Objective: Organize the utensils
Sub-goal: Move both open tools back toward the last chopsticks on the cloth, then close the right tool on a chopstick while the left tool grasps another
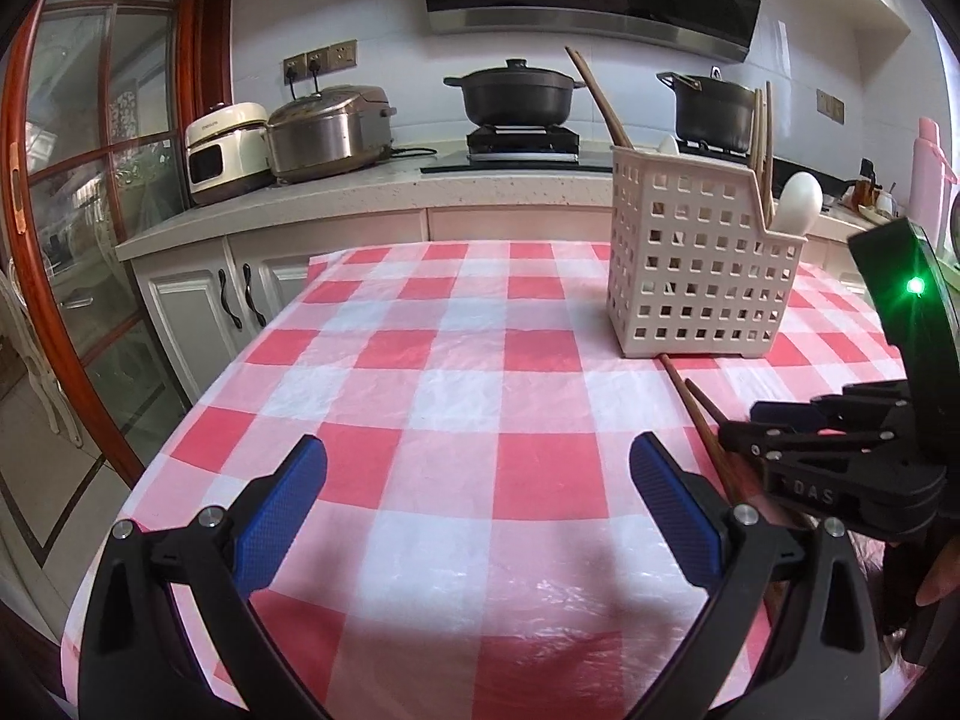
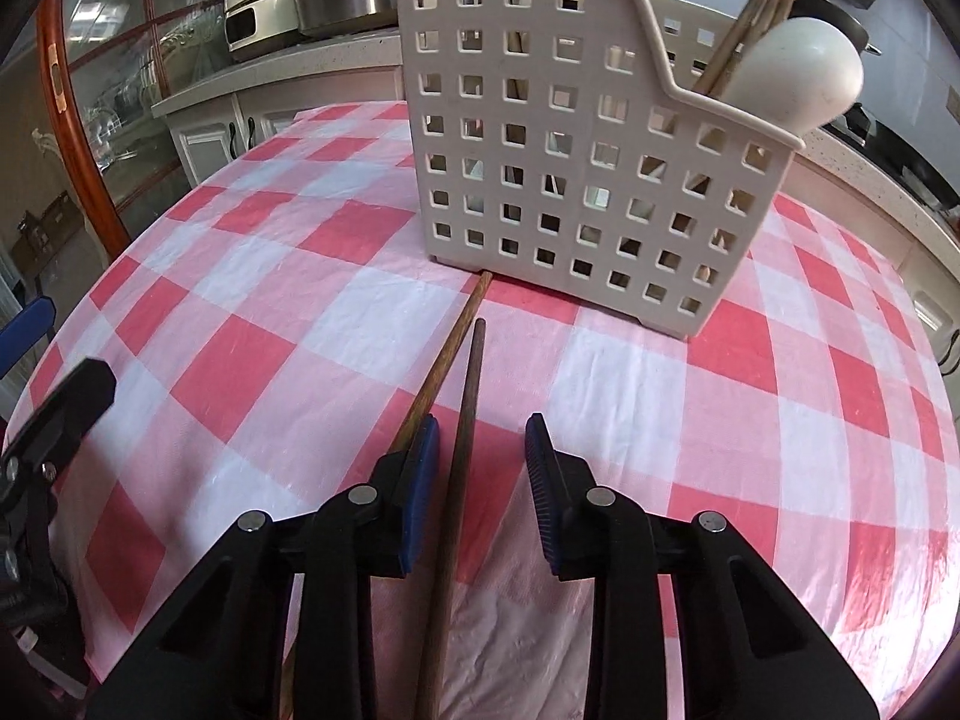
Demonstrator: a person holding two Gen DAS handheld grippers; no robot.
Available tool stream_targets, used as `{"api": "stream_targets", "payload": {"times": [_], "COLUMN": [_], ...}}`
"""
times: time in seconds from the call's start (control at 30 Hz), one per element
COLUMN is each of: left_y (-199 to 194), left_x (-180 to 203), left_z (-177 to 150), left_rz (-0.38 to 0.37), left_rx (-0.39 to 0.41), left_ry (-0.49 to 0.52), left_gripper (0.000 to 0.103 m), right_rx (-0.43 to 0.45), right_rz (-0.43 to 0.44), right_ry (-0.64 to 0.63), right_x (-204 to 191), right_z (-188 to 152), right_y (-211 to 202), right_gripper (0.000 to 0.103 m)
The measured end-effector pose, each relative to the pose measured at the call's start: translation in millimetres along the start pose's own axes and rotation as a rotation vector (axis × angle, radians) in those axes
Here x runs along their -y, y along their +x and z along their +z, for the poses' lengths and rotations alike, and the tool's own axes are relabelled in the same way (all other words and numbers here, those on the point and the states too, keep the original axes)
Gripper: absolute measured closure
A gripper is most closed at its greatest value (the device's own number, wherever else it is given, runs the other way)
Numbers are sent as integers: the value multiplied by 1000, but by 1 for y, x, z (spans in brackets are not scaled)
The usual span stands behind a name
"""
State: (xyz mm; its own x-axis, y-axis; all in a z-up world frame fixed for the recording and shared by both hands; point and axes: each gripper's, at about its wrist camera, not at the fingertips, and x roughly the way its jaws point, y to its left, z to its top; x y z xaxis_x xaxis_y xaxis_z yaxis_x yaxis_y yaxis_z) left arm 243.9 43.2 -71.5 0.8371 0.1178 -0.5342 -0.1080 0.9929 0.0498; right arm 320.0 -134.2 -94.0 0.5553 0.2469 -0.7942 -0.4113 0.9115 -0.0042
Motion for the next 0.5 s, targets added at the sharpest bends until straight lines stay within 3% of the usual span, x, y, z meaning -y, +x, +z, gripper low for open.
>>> {"api": "stream_targets", "payload": {"times": [0.07,0.33,0.5], "left_y": [2,24,43], "left_x": [4,34,67], "left_z": [1,11,18], "left_rz": [1,-50,-104], "left_rx": [-9,-93,-146], "left_ry": [9,79,127], "left_gripper": [5,6,16], "right_rx": [1,54,92], "right_rz": [-14,-22,-25], "right_ry": [10,101,172], "right_x": [2,29,55], "right_z": [0,-15,-26], "right_y": [0,-18,-34], "right_gripper": [96,97,97]}}
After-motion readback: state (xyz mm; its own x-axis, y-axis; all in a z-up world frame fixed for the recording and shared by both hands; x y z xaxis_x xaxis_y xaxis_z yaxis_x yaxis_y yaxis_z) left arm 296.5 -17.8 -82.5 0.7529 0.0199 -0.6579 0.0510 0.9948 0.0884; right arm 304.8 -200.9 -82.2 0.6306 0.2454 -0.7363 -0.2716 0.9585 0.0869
